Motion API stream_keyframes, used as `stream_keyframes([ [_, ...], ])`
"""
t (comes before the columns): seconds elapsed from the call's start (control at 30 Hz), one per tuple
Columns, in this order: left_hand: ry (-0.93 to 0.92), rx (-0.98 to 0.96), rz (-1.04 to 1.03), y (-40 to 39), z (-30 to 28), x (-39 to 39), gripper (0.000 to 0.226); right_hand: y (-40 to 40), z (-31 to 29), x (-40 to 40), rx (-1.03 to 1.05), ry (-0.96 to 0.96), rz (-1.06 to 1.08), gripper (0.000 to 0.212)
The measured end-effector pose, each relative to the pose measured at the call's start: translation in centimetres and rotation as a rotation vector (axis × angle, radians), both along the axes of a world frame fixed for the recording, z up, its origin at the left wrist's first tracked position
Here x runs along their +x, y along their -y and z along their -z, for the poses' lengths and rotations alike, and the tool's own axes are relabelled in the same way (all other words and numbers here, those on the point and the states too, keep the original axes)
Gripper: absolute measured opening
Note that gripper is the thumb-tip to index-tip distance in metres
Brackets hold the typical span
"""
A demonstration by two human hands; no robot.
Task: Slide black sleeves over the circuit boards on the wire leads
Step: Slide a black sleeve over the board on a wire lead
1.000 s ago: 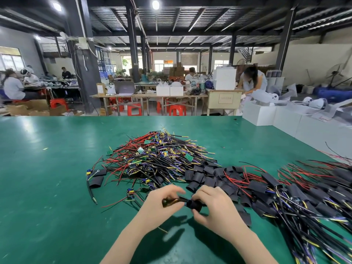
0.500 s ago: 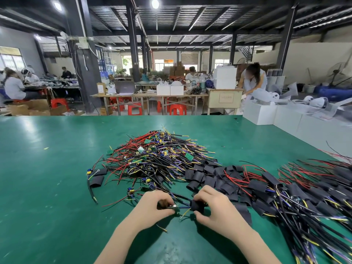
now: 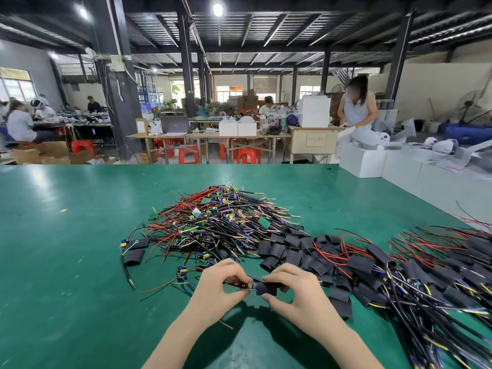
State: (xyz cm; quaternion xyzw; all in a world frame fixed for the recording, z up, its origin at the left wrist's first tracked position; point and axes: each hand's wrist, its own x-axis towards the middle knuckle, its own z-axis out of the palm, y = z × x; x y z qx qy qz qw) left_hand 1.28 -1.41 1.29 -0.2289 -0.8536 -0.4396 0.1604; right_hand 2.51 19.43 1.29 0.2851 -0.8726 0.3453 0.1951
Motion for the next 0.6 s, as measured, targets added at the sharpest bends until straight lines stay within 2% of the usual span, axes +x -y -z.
stream_keyframes([
  [0.13,-0.081,0.021,-0.013,-0.3,-0.3,0.2,0.02,0.1,-0.1,0.0,-0.062,0.0,-0.005,0.024],
  [0.4,-0.265,0.078,-0.017,-1.0,-1.1,0.7,0.023,0.3,-0.3,-0.3,-0.419,0.132,0.055,0.016],
  [0.5,-0.22,0.156,-0.001,-1.0,-1.1,0.5,0.023,0.2,-0.6,-0.2,-0.462,0.15,0.027,0.022],
  [0.6,-0.113,0.227,0.04,-0.5,-0.8,0.2,0.023,0.3,-0.8,-0.1,-0.397,0.082,0.023,0.026],
])
